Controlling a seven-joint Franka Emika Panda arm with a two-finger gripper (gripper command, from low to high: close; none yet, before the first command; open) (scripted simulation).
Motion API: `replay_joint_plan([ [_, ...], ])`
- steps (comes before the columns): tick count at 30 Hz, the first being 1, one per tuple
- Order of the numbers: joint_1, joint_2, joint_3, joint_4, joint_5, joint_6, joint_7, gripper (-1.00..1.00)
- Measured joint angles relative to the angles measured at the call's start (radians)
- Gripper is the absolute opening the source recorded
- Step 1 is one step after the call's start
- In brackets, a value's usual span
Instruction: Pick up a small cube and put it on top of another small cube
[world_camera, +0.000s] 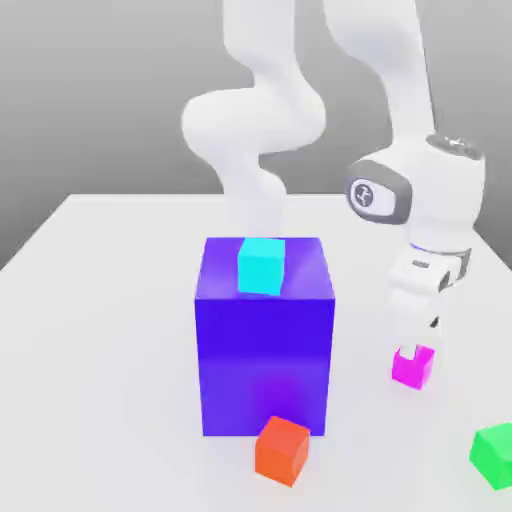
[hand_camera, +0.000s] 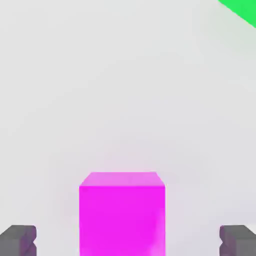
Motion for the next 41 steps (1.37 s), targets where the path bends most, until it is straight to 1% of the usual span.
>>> replay_joint_plan([
  [2, 0.075, 0.071, -0.086, 0.014, -0.046, 0.058, 0.035, 0.0],
  [3, 0.107, 0.101, -0.119, 0.02, -0.048, 0.082, 0.037, -1.0],
  [8, 0.108, 0.101, -0.118, 0.02, -0.051, 0.082, 0.04, -1.0],
  [9, 0.122, 0.115, -0.135, 0.022, -0.059, 0.094, 0.046, -1.0],
  [11, 0.095, 0.082, -0.104, 0.016, -0.043, 0.067, 0.034, -1.0],
  [13, 0.049, 0.019, -0.045, 0.002, 0.011, 0.017, -0.007, -1.0],
  [15, 0.025, -0.052, -0.001, -0.013, 0.09, -0.038, -0.066, -1.0],
  [17, 0.024, -0.124, 0.021, -0.028, 0.161, -0.094, -0.118, -1.0],
  [18, 0.024, -0.135, 0.018, -0.013, 0.178, -0.119, -0.148, -1.0],
  [22, -0.008, -0.102, 0.017, 0.109, 0.189, -0.21, -0.277, -1.0],
  [33, -0.084, 0.063, -0.001, 0.505, 0.135, -0.445, -0.62, -1.0],
  [35, -0.083, 0.121, -0.011, 0.533, 0.114, -0.417, -0.63, -1.0],
  [37, -0.074, 0.19, -0.026, 0.544, 0.09, -0.359, -0.619, -1.0],
  [38, -0.069, 0.214, -0.032, 0.547, 0.082, -0.337, -0.614, 1.0],
  [41, -0.069, 0.214, -0.032, 0.547, 0.082, -0.337, -0.614, 1.0],
])
